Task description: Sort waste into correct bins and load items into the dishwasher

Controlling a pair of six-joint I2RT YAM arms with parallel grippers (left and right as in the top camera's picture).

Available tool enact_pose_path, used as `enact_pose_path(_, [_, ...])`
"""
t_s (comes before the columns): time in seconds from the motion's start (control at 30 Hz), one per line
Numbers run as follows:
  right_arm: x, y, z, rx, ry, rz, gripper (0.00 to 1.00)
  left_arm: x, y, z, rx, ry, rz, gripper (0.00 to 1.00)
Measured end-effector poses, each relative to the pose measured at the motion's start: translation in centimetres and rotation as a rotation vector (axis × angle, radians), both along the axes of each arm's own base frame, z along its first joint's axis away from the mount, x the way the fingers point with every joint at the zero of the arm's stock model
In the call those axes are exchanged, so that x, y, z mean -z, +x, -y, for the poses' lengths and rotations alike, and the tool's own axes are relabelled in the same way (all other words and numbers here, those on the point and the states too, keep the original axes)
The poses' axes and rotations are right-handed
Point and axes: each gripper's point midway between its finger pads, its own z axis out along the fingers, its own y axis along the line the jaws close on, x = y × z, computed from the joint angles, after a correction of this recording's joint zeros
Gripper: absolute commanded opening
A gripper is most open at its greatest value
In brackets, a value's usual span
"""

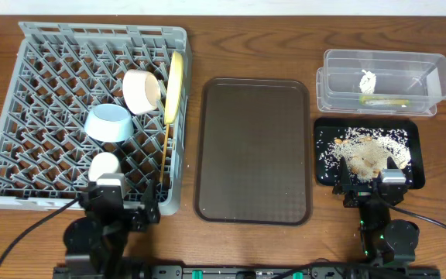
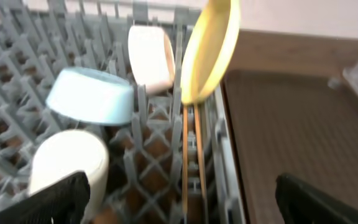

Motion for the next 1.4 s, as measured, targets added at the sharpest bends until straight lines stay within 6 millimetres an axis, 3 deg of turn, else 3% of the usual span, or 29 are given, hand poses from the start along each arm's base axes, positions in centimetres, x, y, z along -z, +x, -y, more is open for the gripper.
enact_pose_path(0.2, [0.0,0.0,0.0,0.000,0.000,0.000,0.99,1.6,2.9,-0.2,-0.019,-0.041,0.175,0.96])
enact_pose_path(0.43, [0.0,0.0,0.0,0.000,0.000,0.000,0.99,2.2,4.5,-1.1,-0.064,-0.054,0.299,0.96])
enact_pose_path(0.6, [0.0,0.0,0.0,0.000,0.000,0.001,0.99,3.2,4.7,-1.5,-0.089,-0.051,0.281,0.96])
enact_pose_path(1.4, [0.0,0.0,0.0,0.000,0.000,0.001,0.99,3.3,4.7,-1.9,-0.106,-0.015,0.279,0.96])
